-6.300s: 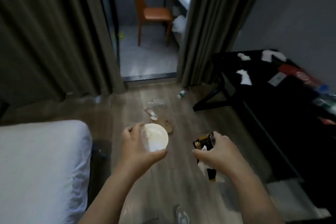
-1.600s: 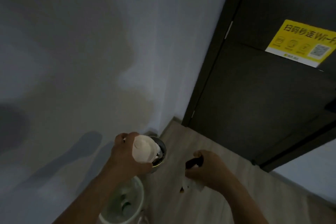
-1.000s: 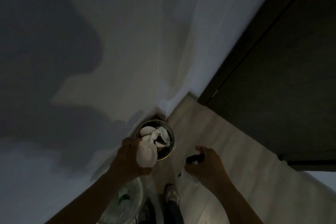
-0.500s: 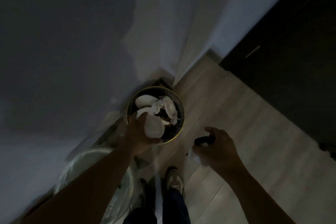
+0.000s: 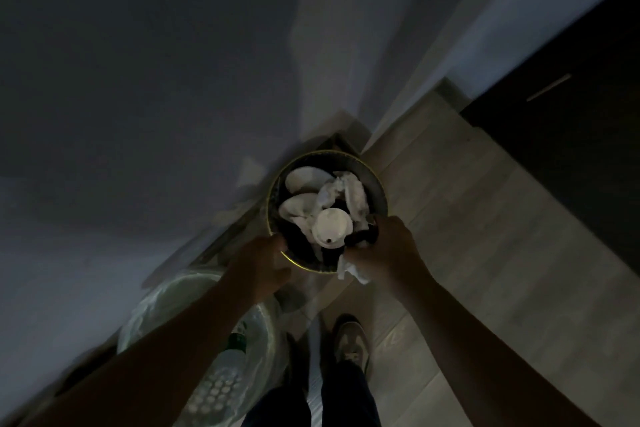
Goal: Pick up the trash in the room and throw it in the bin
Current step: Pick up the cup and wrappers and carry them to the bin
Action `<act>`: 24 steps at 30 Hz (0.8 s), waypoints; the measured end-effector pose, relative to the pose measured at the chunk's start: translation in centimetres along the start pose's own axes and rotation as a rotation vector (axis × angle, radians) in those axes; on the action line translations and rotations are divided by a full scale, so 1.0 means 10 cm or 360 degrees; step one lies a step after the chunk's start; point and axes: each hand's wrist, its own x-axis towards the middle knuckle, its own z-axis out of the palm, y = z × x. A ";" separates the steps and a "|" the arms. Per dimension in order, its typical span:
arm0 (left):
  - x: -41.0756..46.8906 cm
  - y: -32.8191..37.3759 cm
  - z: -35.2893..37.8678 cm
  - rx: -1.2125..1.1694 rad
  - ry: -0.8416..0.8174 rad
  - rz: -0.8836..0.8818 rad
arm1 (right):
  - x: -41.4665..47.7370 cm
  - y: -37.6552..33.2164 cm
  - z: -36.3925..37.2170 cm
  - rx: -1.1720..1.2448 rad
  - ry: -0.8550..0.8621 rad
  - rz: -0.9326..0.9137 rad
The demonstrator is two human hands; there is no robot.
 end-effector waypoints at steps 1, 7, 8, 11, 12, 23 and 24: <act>-0.02 -0.04 -0.03 0.0048 -0.0026 -0.0012 | 0.11 -0.06 0.05 0.0001 0.0002 -0.0011; -0.11 -0.16 -0.21 -0.0024 -0.0052 -0.0028 | 0.64 -0.23 0.27 0.0280 0.0013 -0.0101; -0.13 -0.16 -0.24 -0.0029 -0.0057 -0.0027 | 0.69 -0.21 0.29 0.0312 -0.0006 -0.0075; -0.19 -0.12 -0.33 -0.0036 -0.0017 0.0007 | 0.69 -0.23 0.32 0.0293 0.0011 0.0005; -0.22 -0.10 -0.36 -0.0044 -0.0013 0.0009 | 0.65 -0.26 0.31 0.0254 0.0020 -0.0015; -1.22 0.65 -1.28 0.0230 0.0071 0.0141 | -0.77 -0.89 -0.43 -0.0631 -0.0062 -0.0349; -1.38 0.75 -1.40 0.0287 0.0103 0.0174 | -0.97 -1.04 -0.55 -0.0693 -0.0054 -0.0429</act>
